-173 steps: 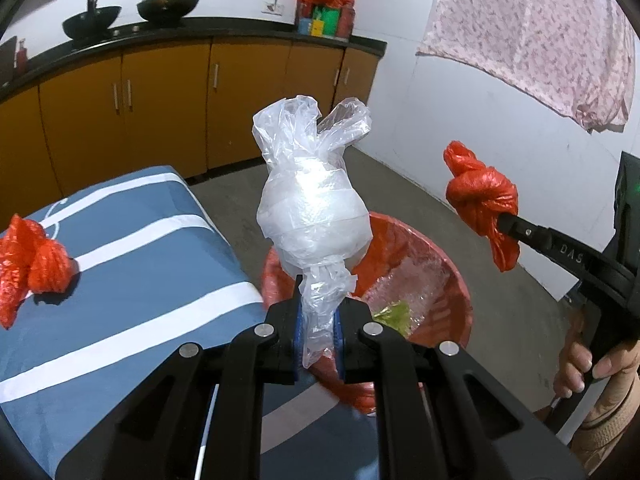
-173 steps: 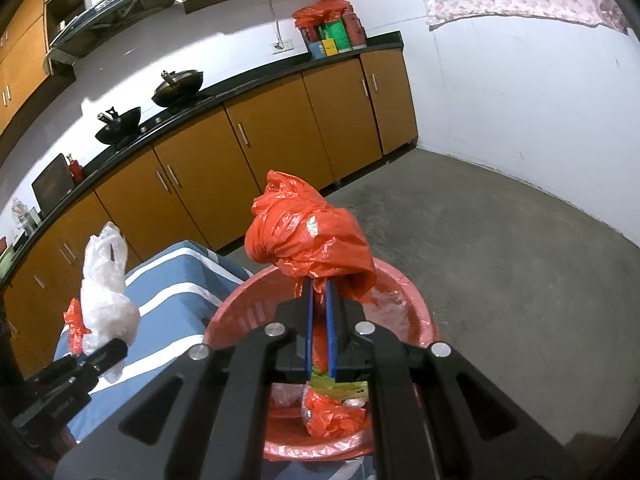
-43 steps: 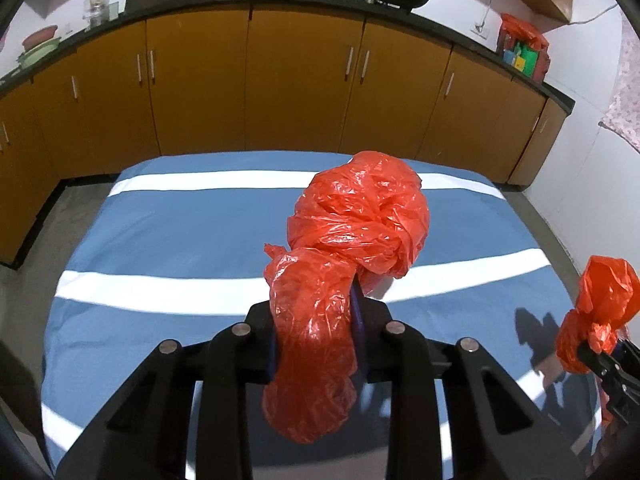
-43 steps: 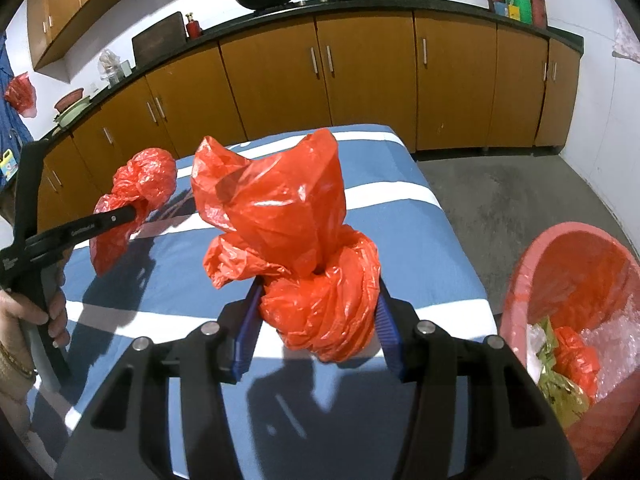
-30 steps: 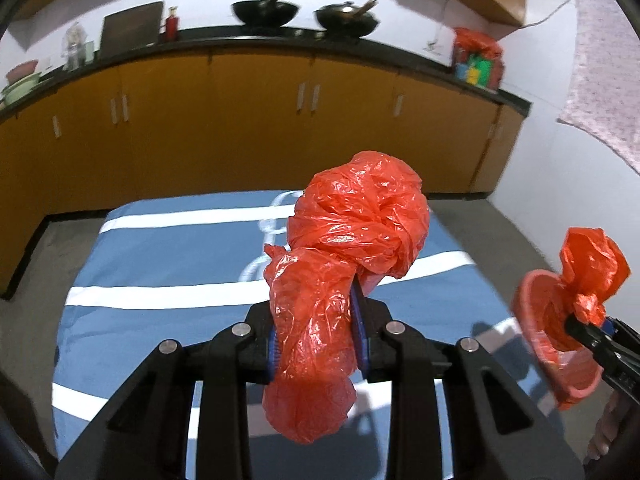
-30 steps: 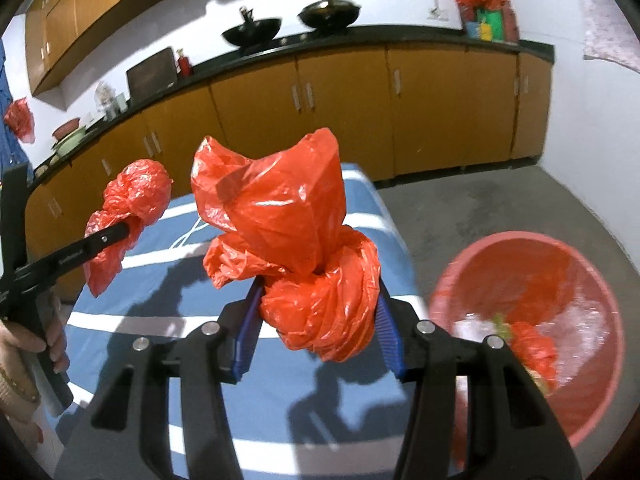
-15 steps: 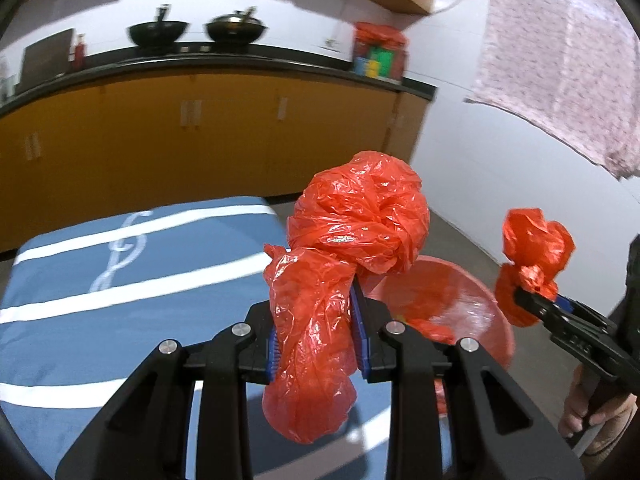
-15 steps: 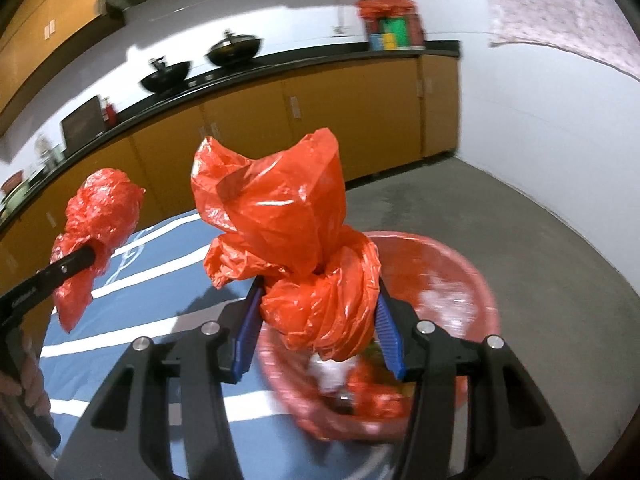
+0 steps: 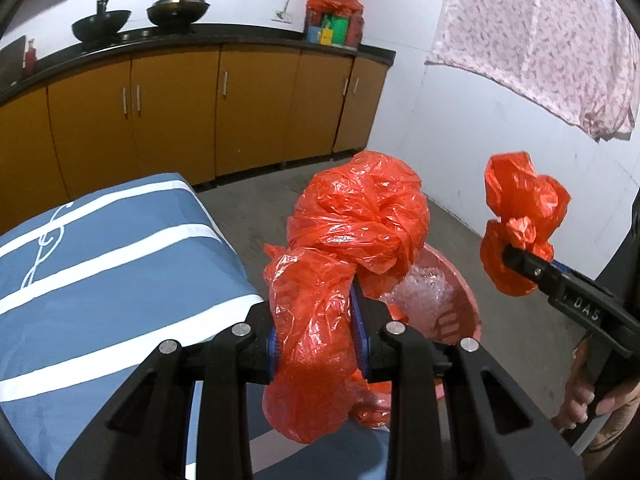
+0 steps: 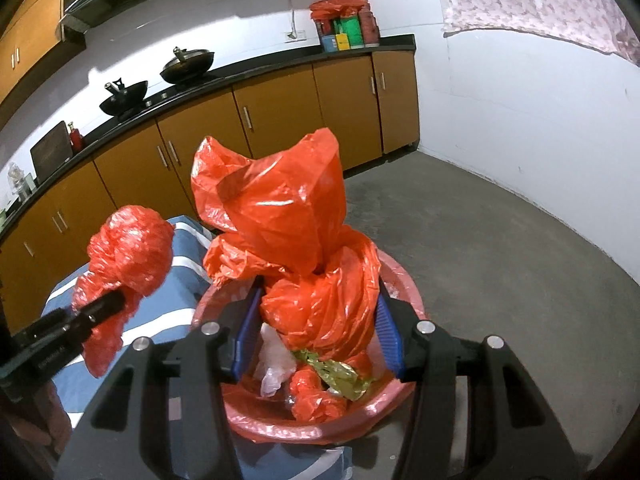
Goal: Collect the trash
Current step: 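Carry both red bags over the orange basket with both tools, then open the right tool to drop its red bag while the left tool releases its red bag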
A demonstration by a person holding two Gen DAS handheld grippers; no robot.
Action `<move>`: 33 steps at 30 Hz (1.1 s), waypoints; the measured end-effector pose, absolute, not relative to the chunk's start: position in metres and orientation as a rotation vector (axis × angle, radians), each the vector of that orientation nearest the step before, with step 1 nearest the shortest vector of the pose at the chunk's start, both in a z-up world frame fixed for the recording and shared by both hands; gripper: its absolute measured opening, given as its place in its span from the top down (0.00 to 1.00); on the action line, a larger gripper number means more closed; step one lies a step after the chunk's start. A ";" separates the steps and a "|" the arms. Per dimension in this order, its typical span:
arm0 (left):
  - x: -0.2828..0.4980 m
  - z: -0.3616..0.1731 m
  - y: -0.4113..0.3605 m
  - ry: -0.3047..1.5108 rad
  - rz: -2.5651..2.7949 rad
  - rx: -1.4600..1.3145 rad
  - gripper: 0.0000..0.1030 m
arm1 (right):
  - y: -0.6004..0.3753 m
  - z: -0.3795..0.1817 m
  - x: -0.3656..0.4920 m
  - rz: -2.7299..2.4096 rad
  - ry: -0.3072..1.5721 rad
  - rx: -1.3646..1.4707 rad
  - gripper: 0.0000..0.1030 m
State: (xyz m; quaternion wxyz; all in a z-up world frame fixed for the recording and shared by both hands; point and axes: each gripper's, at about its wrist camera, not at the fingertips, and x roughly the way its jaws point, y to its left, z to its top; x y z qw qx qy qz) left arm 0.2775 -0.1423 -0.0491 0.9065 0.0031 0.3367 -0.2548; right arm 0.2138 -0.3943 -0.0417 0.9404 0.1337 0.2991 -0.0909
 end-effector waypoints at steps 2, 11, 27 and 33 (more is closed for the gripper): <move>0.278 -0.053 -0.147 0.702 -0.530 0.018 0.72 | -0.397 -0.045 0.216 -0.189 0.613 0.282 0.51; 0.285 -0.066 -0.163 0.732 -0.542 0.046 0.72 | -0.397 -0.059 0.223 -0.192 0.632 0.297 0.51; 0.295 -0.086 -0.184 0.778 -0.564 0.065 0.69 | -0.401 -0.066 0.241 -0.185 0.639 0.325 0.46; 0.294 -0.088 -0.181 0.780 -0.571 0.056 0.46 | -0.401 -0.067 0.240 -0.163 0.624 0.344 0.38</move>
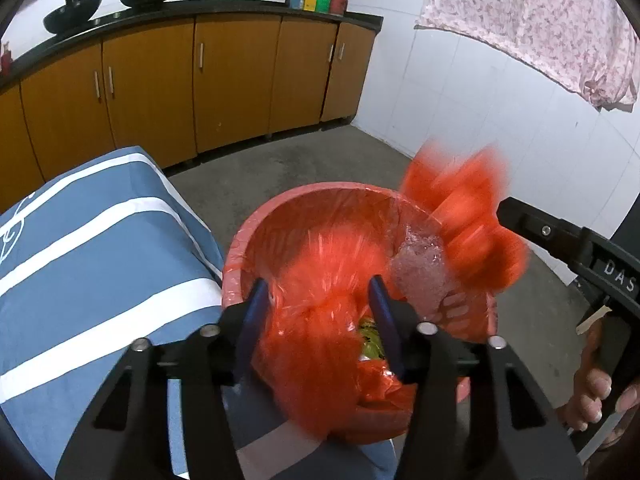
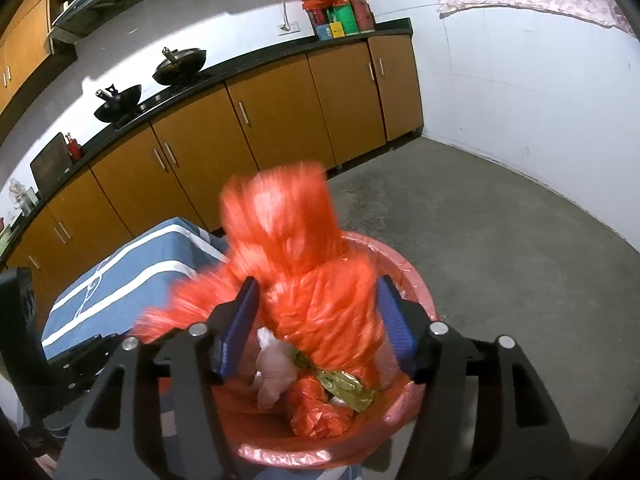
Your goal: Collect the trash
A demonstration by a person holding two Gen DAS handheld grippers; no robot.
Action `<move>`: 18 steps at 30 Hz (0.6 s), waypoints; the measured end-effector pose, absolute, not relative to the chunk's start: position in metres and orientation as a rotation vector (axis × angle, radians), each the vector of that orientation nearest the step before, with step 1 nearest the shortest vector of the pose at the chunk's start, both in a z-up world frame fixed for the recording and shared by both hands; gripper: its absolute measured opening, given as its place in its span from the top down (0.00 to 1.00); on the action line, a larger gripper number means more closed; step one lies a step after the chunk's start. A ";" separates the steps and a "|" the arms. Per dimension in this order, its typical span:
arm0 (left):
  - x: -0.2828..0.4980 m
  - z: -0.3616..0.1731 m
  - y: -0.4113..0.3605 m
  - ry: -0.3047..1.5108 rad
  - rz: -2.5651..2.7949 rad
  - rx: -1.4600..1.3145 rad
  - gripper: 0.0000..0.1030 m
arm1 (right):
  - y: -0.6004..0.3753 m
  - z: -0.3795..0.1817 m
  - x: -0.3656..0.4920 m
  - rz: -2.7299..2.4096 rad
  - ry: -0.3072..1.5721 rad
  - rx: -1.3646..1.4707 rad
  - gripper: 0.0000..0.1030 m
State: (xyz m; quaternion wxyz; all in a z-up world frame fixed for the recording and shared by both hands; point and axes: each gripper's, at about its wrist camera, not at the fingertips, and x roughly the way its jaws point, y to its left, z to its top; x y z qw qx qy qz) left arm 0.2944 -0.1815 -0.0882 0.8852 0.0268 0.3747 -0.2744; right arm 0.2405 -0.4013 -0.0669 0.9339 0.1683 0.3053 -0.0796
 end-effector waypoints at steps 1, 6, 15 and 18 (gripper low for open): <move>0.295 -0.089 -0.180 0.781 -0.569 0.053 0.46 | -0.402 -0.067 0.240 -0.161 0.624 0.348 0.37; 0.292 -0.086 -0.165 0.781 -0.534 0.035 0.39 | -0.400 -0.063 0.230 -0.177 0.606 0.350 0.27; 0.230 -0.035 -0.095 0.585 -0.449 0.017 0.04 | -0.365 -0.014 0.159 -0.278 0.410 0.184 0.04; 0.198 -0.019 -0.069 0.511 -0.393 0.027 0.02 | -0.343 0.000 0.133 -0.308 0.372 0.121 0.04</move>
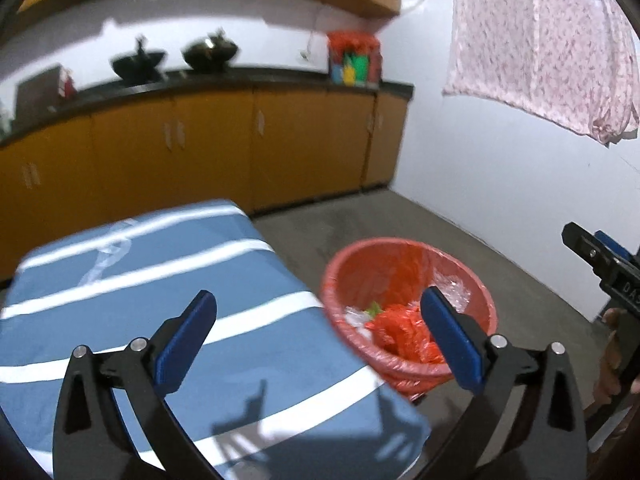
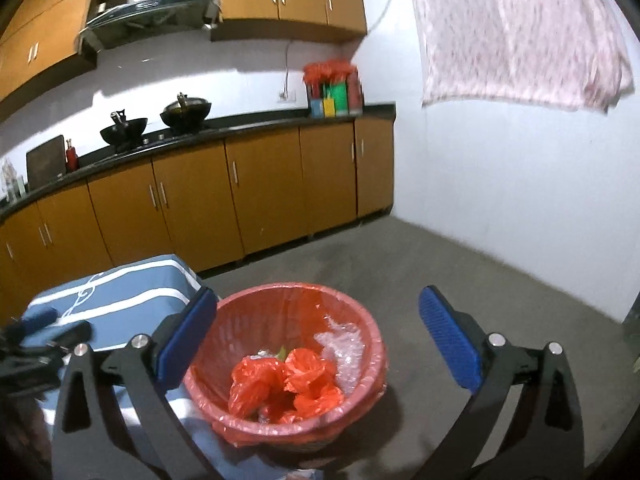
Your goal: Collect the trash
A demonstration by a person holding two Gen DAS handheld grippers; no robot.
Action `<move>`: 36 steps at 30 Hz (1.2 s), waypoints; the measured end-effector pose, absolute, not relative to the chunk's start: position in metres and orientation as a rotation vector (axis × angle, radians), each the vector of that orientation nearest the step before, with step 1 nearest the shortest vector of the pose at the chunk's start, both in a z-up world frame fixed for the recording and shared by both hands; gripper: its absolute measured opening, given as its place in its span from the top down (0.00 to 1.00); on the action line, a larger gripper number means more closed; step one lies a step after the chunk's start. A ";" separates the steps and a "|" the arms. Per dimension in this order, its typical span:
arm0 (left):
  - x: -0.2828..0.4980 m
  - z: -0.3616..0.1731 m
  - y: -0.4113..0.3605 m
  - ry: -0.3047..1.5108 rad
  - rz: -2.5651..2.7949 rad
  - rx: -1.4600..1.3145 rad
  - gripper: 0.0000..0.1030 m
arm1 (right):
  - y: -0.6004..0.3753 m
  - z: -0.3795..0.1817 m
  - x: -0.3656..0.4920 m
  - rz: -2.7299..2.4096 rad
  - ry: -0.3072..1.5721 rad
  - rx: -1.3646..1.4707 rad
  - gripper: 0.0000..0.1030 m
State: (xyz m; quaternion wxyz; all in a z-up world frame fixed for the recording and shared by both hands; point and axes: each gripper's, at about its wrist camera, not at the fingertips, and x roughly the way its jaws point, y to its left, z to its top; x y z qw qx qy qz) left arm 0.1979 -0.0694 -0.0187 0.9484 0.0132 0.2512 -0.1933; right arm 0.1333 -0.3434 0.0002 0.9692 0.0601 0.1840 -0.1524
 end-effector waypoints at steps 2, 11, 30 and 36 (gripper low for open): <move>0.175 -0.009 -0.054 0.471 -0.346 0.029 0.02 | -0.332 0.006 0.118 -0.311 0.357 0.095 0.04; 0.096 0.011 -0.014 0.340 -0.162 0.030 0.02 | -0.274 0.017 0.047 -0.265 0.320 0.024 0.04; 0.023 -0.005 0.011 0.292 -0.044 0.053 0.02 | -0.226 0.001 -0.026 -0.225 0.319 0.051 0.04; 0.005 -0.013 0.010 0.269 -0.022 0.070 0.02 | -0.219 0.002 -0.037 -0.235 0.295 0.034 0.04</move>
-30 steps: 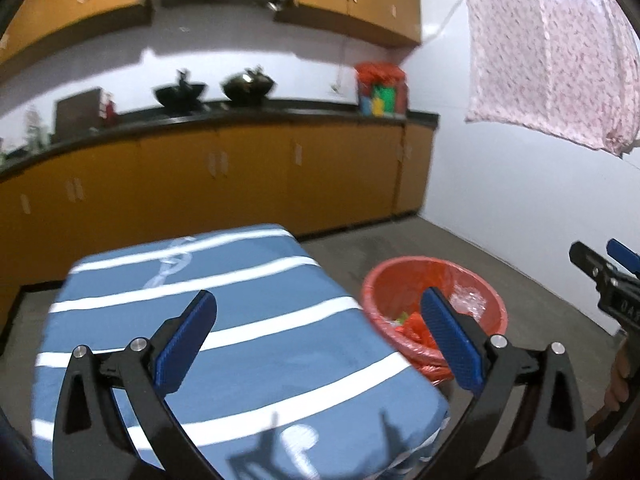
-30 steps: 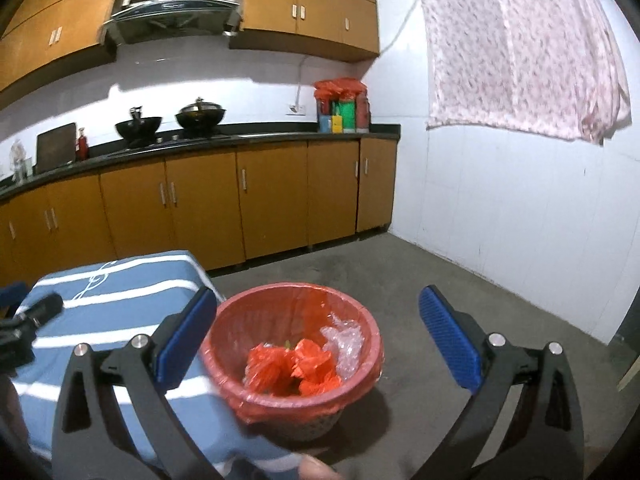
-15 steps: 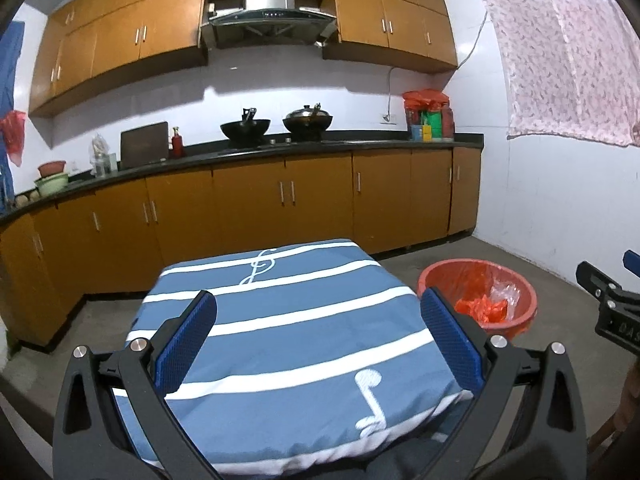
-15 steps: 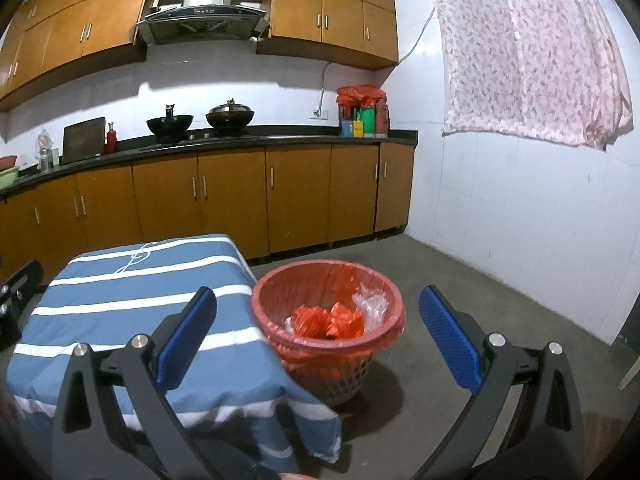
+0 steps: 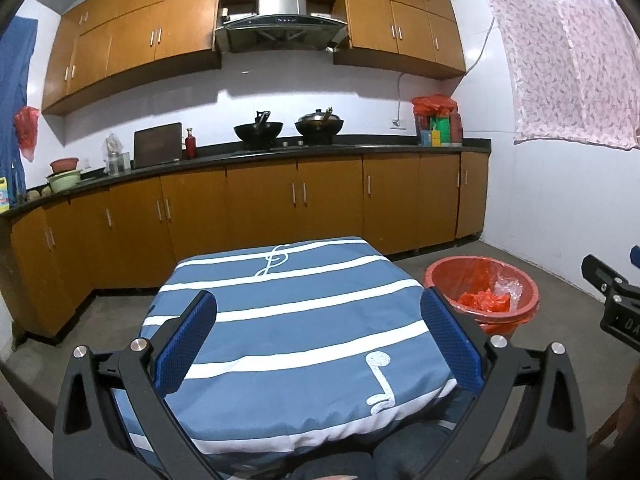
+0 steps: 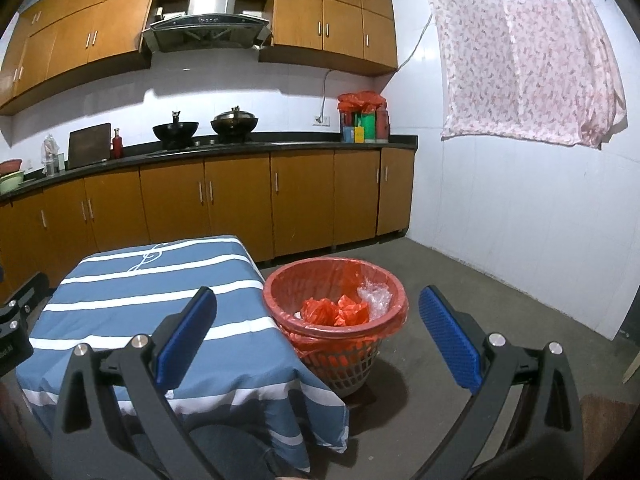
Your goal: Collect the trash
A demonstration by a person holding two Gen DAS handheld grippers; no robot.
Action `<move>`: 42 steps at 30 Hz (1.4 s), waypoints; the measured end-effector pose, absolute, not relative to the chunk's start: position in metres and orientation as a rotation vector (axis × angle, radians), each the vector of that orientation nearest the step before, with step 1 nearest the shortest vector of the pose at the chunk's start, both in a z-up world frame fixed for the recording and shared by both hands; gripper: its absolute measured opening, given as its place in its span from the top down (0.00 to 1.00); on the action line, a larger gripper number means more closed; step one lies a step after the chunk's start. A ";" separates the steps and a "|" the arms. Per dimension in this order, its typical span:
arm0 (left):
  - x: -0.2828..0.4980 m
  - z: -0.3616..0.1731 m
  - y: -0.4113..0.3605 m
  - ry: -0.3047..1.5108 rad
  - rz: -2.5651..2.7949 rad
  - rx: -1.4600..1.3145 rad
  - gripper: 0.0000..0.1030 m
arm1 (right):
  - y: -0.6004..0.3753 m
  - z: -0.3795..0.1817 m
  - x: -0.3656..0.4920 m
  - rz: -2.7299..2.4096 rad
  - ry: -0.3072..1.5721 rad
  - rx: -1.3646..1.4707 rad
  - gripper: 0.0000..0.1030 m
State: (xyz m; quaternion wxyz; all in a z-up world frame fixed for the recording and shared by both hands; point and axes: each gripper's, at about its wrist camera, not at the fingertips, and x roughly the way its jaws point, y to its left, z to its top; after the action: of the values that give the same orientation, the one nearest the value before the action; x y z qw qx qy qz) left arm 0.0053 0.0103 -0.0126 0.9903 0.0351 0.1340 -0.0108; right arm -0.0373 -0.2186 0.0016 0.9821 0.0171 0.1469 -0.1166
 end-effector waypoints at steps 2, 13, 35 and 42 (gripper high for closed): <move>0.003 -0.013 0.010 0.268 -0.023 0.063 0.02 | -0.216 0.003 -0.039 -0.233 0.289 0.026 0.04; -0.003 -0.010 0.020 0.257 -0.011 0.031 0.02 | -0.211 0.005 -0.045 -0.229 0.268 0.020 0.04; -0.007 -0.008 0.020 0.260 -0.012 0.041 0.02 | -0.210 0.006 -0.047 -0.233 0.266 0.033 0.04; -0.008 -0.007 0.019 0.260 -0.015 0.043 0.02 | -0.211 0.005 -0.048 -0.238 0.266 0.043 0.04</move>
State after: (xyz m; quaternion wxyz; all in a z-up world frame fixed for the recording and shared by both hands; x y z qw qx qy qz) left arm -0.0082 0.0185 -0.0075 0.9913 0.0213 0.1298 -0.0074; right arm -0.0483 -0.2110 0.0051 0.9839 0.0214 0.1321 -0.1182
